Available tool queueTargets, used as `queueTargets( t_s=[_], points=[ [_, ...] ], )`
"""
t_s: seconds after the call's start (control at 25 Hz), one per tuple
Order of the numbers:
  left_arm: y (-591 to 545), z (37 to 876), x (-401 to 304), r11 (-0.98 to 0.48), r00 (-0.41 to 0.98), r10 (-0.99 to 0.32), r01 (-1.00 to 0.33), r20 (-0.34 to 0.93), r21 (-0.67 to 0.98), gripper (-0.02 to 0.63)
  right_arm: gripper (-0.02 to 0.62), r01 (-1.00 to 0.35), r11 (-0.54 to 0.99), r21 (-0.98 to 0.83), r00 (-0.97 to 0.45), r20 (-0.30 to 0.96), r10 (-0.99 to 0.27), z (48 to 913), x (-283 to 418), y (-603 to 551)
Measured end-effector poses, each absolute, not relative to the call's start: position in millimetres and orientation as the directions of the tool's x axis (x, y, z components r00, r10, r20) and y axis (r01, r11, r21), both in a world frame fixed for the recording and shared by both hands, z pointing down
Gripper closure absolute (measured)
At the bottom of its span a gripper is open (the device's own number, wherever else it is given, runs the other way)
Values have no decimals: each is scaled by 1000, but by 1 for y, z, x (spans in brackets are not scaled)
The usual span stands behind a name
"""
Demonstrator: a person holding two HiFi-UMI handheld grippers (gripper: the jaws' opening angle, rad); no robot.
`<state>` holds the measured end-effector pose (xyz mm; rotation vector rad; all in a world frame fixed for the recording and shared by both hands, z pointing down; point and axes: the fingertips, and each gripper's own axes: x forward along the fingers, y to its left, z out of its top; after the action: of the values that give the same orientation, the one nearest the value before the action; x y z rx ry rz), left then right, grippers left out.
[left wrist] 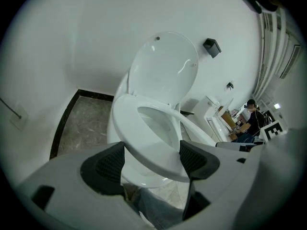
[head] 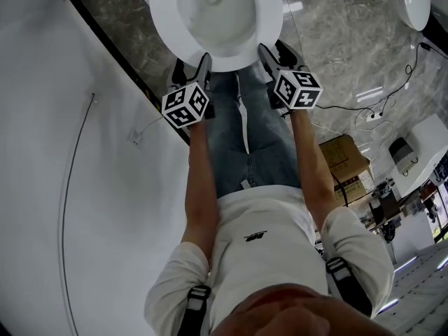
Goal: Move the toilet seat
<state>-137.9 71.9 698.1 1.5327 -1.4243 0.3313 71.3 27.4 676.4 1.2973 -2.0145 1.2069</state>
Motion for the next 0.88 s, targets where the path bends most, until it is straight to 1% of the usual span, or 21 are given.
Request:
queueTargets(
  t_s=[0.4, 0.88],
  points=[
    [57, 671, -141, 187, 269, -630, -858, 728, 479, 267, 360, -871, 180, -457, -484, 735, -476, 647, 69, 13],
    [40, 647, -146, 209, 270, -652, -834, 708, 510, 262, 360, -856, 175, -485, -503, 710, -493, 620, 65, -4]
  ],
)
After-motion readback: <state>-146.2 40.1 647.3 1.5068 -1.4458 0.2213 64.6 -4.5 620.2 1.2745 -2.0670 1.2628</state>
